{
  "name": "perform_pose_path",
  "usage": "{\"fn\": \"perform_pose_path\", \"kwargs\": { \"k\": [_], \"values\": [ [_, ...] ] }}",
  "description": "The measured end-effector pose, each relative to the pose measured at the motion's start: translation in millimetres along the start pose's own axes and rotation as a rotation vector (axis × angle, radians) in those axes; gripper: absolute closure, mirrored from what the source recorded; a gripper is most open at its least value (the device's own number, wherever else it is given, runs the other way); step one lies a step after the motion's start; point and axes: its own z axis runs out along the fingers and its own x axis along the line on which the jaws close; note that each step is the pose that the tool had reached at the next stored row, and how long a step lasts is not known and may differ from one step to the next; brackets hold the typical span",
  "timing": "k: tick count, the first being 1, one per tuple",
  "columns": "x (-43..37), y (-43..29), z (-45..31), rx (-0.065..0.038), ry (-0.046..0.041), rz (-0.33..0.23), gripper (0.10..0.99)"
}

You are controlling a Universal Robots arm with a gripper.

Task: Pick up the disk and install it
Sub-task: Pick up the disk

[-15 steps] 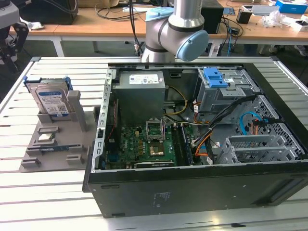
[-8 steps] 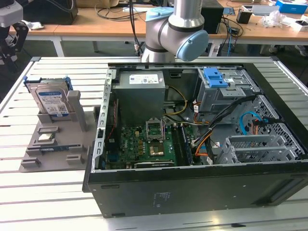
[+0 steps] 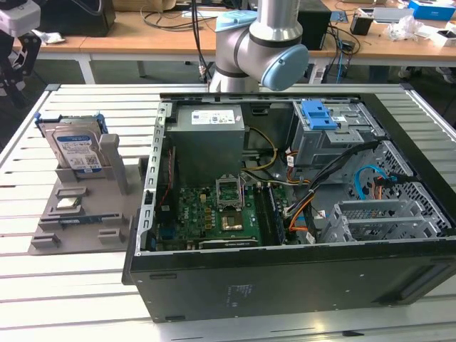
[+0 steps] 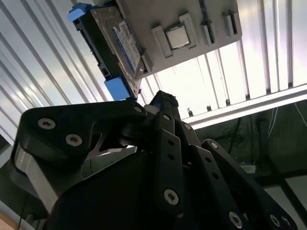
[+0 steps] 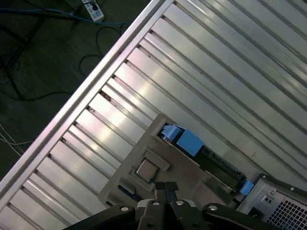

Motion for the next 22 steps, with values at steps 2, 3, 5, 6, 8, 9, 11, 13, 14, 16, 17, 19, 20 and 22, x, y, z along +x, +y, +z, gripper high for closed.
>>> {"fn": "perform_pose_path", "kwargs": {
  "k": [2, 3, 5, 6, 8, 9, 11, 13, 14, 16, 17, 19, 20, 22],
  "values": [
    [0.0, 0.0, 0.0, -0.001, 0.0012, -0.029, 0.98],
    [0.0, 0.0, 0.0, -0.001, 0.0017, -0.04, 0.98],
    [0.0, 0.0, 0.0, -0.002, 0.0031, -0.072, 0.98],
    [0.0, 0.0, 0.0, -0.002, 0.0036, -0.083, 0.98],
    [0.0, 0.0, 0.0, -0.003, 0.0048, -0.108, 0.98],
    [0.0, 0.0, 0.0, -0.003, 0.0059, -0.133, 0.98],
    [0.0, 0.0, 0.0, -0.004, 0.0072, -0.162, 0.98],
    [0.0, 0.0, 0.0, -0.004, 0.0082, -0.187, 0.98],
    [0.0, 0.0, 0.0, -0.005, 0.0087, -0.197, 0.98],
    [0.0, 0.0, 0.0, -0.005, 0.0097, -0.22, 0.98],
    [0.0, 0.0, 0.0, -0.006, 0.0103, -0.234, 0.98],
    [0.0, 0.0, 0.0, -0.006, 0.0113, -0.256, 0.98],
    [0.0, 0.0, 0.0, -0.006, 0.0118, -0.267, 0.98],
    [0.0, 0.0, 0.0, -0.007, 0.0129, -0.292, 0.98]
  ]
}}
